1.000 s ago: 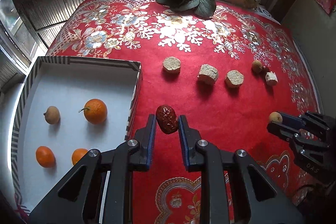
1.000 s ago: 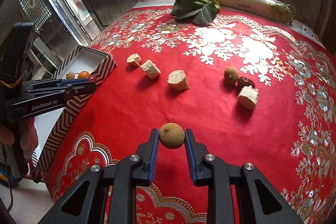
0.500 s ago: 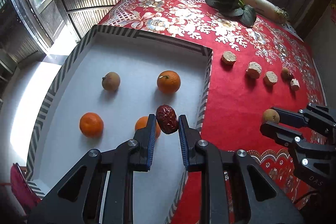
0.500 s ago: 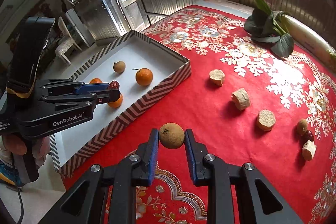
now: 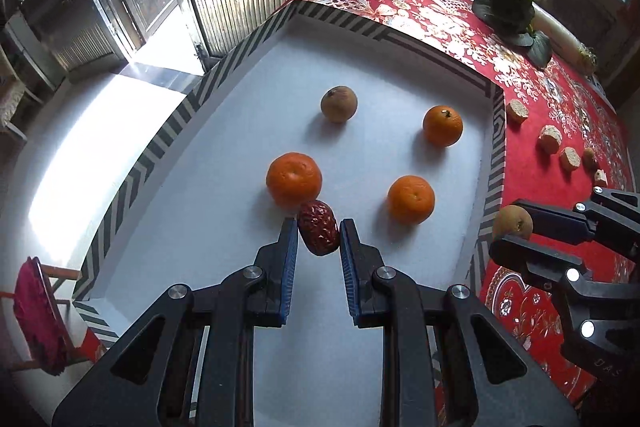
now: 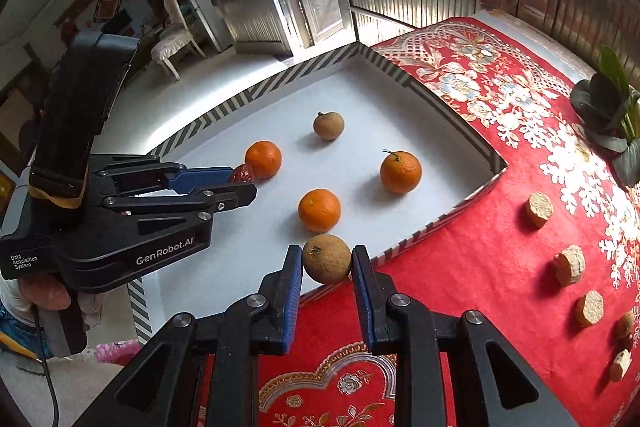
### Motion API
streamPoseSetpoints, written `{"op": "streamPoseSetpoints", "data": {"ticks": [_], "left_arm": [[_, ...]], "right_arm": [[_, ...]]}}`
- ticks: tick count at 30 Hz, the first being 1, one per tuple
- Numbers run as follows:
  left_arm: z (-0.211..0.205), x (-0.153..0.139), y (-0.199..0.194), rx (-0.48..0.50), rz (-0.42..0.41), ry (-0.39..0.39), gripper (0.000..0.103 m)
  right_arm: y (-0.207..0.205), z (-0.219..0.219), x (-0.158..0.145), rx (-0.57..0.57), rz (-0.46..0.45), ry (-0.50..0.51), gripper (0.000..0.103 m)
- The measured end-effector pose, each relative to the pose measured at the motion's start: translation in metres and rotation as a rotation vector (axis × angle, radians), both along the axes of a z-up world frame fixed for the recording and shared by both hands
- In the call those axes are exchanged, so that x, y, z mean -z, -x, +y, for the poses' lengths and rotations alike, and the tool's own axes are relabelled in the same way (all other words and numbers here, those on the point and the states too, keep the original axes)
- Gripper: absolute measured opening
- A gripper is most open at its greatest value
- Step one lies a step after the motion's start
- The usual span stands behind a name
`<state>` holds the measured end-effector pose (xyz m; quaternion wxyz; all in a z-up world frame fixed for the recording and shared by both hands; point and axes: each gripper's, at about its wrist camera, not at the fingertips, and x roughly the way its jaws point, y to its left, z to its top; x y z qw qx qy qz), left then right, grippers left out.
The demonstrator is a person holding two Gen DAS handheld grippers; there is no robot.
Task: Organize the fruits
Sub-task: 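Carry the red date and longan into the white box and open both tools, then withdraw both tools from the box back over the cloth toward the cake pieces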
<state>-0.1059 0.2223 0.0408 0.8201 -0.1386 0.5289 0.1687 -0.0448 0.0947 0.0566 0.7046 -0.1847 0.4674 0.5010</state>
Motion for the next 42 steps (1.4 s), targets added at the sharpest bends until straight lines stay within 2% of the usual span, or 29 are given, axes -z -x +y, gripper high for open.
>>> {"op": "streamPoseSetpoints", "data": {"ticks": [12,26,28,32,35,42], "left_arm": [[0.026,0.02,0.019,-0.08,0.034,0.042,0.02],[0.034,0.021,0.02,-0.109,0.016,0.072,0.021],[0.036,0.02,0.02,-0.113,0.014,0.082,0.023],[0.036,0.015,0.02,-0.116,0.006,0.058,0.036],[0.035,0.007,0.017,-0.119,-0.013,0.034,0.052],[0.019,-0.012,0.0,-0.072,-0.05,0.005,0.054]], "right_arm": [[0.018,0.048,0.023,-0.12,0.027,0.048,0.024],[0.023,0.066,0.044,-0.134,-0.013,0.109,0.024],[0.022,0.066,0.043,-0.131,-0.008,0.111,0.024],[0.021,0.056,0.035,-0.111,0.004,0.085,0.025],[0.019,0.051,0.026,-0.089,0.004,0.054,0.026],[0.005,0.024,0.006,-0.013,-0.016,0.016,0.028]]}}
